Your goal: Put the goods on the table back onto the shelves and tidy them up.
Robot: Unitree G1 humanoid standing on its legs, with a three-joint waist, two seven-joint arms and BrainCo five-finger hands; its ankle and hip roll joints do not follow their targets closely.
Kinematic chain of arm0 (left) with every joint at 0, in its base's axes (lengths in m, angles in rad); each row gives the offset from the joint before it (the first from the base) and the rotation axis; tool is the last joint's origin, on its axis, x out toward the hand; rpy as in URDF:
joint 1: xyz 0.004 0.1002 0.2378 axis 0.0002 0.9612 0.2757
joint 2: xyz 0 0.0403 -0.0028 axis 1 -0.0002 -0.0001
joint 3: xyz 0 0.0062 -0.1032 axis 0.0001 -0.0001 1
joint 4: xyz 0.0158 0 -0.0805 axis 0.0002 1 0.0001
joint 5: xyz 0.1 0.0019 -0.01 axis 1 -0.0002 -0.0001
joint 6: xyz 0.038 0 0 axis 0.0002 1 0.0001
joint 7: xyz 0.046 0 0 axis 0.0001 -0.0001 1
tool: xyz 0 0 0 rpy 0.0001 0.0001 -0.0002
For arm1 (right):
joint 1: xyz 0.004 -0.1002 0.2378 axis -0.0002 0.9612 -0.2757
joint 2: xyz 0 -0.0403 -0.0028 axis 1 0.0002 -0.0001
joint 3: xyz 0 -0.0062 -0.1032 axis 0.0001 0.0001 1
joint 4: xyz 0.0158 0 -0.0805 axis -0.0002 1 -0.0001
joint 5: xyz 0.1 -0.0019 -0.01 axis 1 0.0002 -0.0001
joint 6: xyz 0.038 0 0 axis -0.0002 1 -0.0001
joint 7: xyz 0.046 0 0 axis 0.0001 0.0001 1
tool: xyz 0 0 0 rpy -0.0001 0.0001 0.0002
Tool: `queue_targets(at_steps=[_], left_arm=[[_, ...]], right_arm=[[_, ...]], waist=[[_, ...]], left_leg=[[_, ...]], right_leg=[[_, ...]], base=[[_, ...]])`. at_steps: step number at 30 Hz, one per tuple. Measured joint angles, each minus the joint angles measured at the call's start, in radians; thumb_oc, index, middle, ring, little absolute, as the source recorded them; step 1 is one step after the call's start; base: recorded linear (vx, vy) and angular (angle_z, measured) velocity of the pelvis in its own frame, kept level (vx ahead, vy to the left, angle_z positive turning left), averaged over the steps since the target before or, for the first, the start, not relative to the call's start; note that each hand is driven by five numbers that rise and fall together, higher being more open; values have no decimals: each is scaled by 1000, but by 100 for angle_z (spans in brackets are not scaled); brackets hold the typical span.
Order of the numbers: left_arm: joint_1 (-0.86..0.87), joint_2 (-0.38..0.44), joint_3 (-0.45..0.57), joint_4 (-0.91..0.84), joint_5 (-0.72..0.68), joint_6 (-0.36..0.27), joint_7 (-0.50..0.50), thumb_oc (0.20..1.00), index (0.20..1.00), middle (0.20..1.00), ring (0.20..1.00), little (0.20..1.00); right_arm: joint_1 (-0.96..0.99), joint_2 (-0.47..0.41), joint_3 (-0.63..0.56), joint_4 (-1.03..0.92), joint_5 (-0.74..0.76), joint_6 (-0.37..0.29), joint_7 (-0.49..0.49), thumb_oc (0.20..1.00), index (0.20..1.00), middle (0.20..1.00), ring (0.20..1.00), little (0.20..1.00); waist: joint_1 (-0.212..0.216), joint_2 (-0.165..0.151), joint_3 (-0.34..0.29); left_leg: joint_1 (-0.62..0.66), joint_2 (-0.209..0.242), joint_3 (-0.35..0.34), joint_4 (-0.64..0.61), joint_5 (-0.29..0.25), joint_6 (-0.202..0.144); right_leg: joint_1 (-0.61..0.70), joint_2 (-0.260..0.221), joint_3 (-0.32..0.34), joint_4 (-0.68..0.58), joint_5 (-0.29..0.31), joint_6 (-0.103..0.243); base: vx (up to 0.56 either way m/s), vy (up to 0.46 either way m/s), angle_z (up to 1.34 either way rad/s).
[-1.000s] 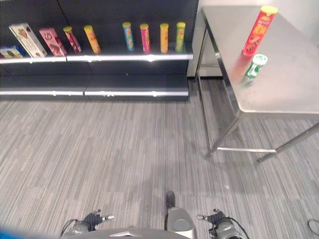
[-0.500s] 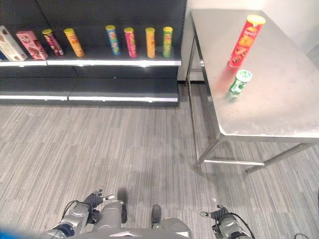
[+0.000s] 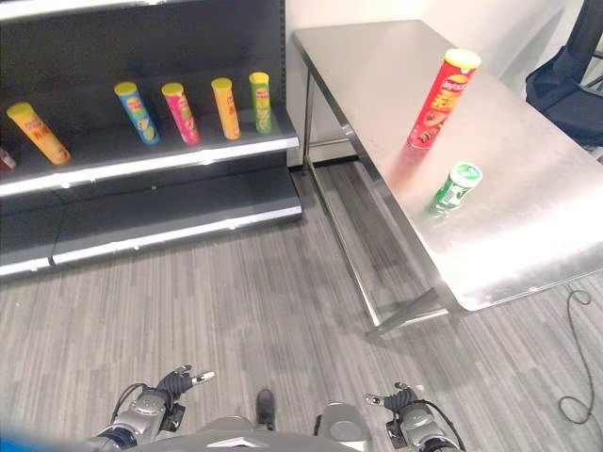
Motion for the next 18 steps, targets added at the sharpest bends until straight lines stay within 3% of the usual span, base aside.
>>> queue_targets(at_steps=[2,3,4,6,9,10,11,12,13,15,16,17,18], left_arm=[[16,4,-1,10,9,12,1,1000,1000,1000,1000,1000],[10,4,1,28,12,15,1,1000,1000,1000,1000,1000],[7,4,1,28,19,15,0,1000,1000,1000,1000,1000],[18,-5,1,20,40,17,-1,1000,1000,1000,1000,1000],[46,-19,1,-28,47,12,-5,1000,1000,1000,1000,1000],[83,-27,1,-45,47,8,-7,1000,1000,1000,1000,1000],[79,-30,5,-47,46,8,-6,1000,1000,1000,1000,1000],[84,-31,10,-62,46,8,-7,1000,1000,1000,1000,1000],[90,-28,11,-87,44,6,-9,1000,1000,1000,1000,1000],[88,-18,11,-112,39,7,-11,1000,1000,1000,1000,1000],[94,-14,13,-143,34,6,-15,1000,1000,1000,1000,1000],[94,-15,13,-150,32,7,-16,1000,1000,1000,1000,1000],[93,-15,19,-179,22,5,-17,1000,1000,1000,1000,1000]], right_arm=[[7,-3,-9,-1,1,-2,-2,1000,1000,1000,1000,1000],[1,-2,-6,-1,0,1,-2,1000,1000,1000,1000,1000],[13,-1,-5,4,0,11,-2,1000,1000,1000,1000,1000],[36,-4,-4,11,0,19,-2,1000,1000,1000,1000,1000],[63,-4,-5,24,0,20,-1,1000,1000,1000,1000,1000],[59,-18,-4,29,0,18,-2,1000,1000,1000,1000,1000],[32,-33,-4,25,0,17,-2,1000,1000,1000,1000,1000],[13,-44,-4,16,1,17,-2,1000,1000,1000,1000,1000],[3,-54,-6,0,1,17,-2,1000,1000,1000,1000,1000],[3,-52,-1,-14,0,-1,-19,1000,1000,1000,1000,1000],[14,-36,8,-21,1,-4,-16,1000,1000,1000,1000,1000],[18,-34,11,-20,1,-3,-14,1000,1000,1000,1000,1000],[20,-34,24,-1,1,-2,-6,1000,1000,1000,1000,1000]], waist=[[-17,-1,1],[-31,-8,4],[-44,-37,4],[-53,-66,2],[-51,-75,-12],[-46,-39,-48],[-33,-28,-41],[-26,-27,-42],[-24,-25,-40],[-15,-51,-31],[-7,-60,-22],[-3,-59,-18],[9,-71,18]], left_leg=[[5,3,-1,0,-15,4],[7,15,2,0,-21,-3],[21,9,3,-2,-33,-13],[47,1,-2,-6,-64,-19],[91,8,-33,-5,-92,-36],[126,51,-42,2,-117,-87],[113,62,-18,45,-125,-114],[110,68,-10,74,-117,-125],[102,79,-13,122,-132,-148],[47,81,-17,265,-145,-168],[-17,88,-22,418,-152,-182],[-48,93,-24,478,-153,-183],[-173,100,-64,709,-120,-233]], right_leg=[[-32,-6,-15,-171,8,-14],[-39,36,-30,-427,66,-16],[-66,62,-33,-568,159,-18],[-95,88,-28,-627,248,-19],[-70,86,-16,-611,291,-49],[0,131,-54,-693,407,-147],[13,138,-52,-692,399,-178],[29,146,-53,-694,382,-182],[46,153,-55,-697,361,-171],[68,147,-55,-697,339,-166],[77,152,-58,-697,320,-178],[78,156,-56,-696,316,-180],[88,166,-44,-692,310,-213]], base=[[249,47,-8],[223,2,-1],[262,-30,7],[226,-74,13],[144,-100,36],[178,-204,35],[199,-258,27],[135,-239,7],[50,-147,8],[20,-174,9],[-1,-179,11],[-7,-110,-6],[28,-41,-12]])
